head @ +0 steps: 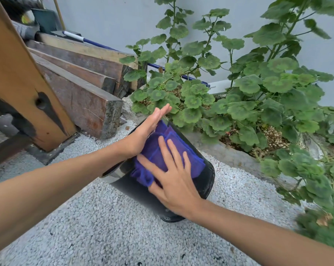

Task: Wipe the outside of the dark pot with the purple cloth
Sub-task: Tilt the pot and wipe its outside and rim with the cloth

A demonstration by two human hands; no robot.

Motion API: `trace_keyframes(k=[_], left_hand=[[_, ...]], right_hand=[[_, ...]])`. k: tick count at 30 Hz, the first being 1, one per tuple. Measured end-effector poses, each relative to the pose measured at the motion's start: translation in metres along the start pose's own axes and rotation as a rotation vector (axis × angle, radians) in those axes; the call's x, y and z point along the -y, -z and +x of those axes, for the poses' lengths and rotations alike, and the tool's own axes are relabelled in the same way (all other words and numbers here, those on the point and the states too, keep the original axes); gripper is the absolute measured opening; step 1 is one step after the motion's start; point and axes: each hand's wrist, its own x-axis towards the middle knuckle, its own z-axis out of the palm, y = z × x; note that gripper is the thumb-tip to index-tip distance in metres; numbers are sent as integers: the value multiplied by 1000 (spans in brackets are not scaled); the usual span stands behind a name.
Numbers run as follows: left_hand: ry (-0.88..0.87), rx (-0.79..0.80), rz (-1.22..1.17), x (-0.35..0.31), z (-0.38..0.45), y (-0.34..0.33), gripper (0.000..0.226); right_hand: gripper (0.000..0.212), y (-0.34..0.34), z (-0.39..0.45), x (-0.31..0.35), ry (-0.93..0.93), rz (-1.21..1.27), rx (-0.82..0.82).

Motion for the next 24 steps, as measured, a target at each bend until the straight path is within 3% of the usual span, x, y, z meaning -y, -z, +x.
trace_keyframes(k=[4, 8, 13, 17, 20, 24], left_hand=[[36, 12, 154, 1, -1, 13, 55], [15, -3, 250, -5, -3, 17, 76], [120, 40, 344, 26, 18, 38, 58], [33, -52, 495, 5, 11, 11, 67], [2, -34, 579, 3, 15, 0, 70], [-23, -22, 637, 2, 19, -12, 73]], right_hand=[[76, -12, -5, -20, 181, -219, 33], [77, -14, -17, -48, 316, -296, 53], [81, -14, -41, -86, 357, -352, 115], [76, -3, -55, -115, 309, -299, 160], [64, 10, -64, -136, 137, -67, 150], [44, 34, -52, -133, -404, 437, -88]])
